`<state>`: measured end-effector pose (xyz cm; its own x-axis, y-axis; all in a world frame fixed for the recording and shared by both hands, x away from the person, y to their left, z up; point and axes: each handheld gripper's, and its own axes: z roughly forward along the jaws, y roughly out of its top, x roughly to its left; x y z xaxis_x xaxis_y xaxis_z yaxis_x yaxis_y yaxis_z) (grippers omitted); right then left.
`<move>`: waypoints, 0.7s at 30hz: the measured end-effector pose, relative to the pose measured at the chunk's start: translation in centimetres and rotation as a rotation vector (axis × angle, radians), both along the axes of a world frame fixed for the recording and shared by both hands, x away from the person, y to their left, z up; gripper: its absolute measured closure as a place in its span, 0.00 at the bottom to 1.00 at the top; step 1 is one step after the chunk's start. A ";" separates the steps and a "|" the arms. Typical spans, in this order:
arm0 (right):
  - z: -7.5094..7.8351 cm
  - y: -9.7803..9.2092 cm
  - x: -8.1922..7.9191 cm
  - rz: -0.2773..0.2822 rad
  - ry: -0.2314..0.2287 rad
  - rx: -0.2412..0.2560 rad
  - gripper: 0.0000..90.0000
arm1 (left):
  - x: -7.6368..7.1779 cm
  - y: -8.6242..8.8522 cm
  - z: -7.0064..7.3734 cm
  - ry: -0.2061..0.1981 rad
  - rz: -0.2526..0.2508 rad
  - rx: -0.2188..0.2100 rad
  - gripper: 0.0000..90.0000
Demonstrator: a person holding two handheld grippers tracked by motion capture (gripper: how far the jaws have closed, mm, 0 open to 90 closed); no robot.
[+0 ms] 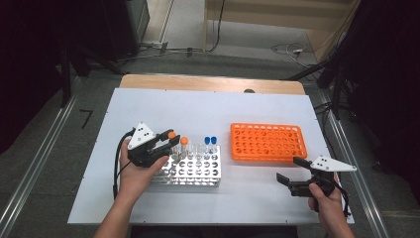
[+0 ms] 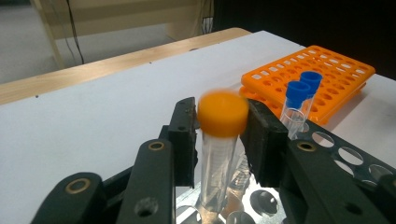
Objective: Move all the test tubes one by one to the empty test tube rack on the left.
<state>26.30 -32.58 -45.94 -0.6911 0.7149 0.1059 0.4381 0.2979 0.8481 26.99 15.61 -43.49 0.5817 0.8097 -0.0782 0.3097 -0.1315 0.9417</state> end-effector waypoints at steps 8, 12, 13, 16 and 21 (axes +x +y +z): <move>0.0 0.1 0.1 0.003 0.000 0.003 0.06 | -0.5 0.7 0.7 0.005 -0.007 -0.072 0.49; -0.1 0.1 0.1 0.005 0.001 0.003 0.06 | -0.8 1.1 1.0 0.018 -0.016 -0.097 0.33; -0.1 0.1 0.2 0.006 -0.001 0.002 0.06 | -0.9 1.2 1.0 0.021 -0.026 -0.106 0.28; 0.0 0.1 0.2 0.006 -0.006 0.005 0.06 | -1.2 1.5 1.1 0.028 -0.047 -0.117 0.16; -0.1 0.2 0.3 0.008 -0.014 -0.006 0.06 | -1.7 2.1 1.2 0.025 -0.068 -0.132 0.05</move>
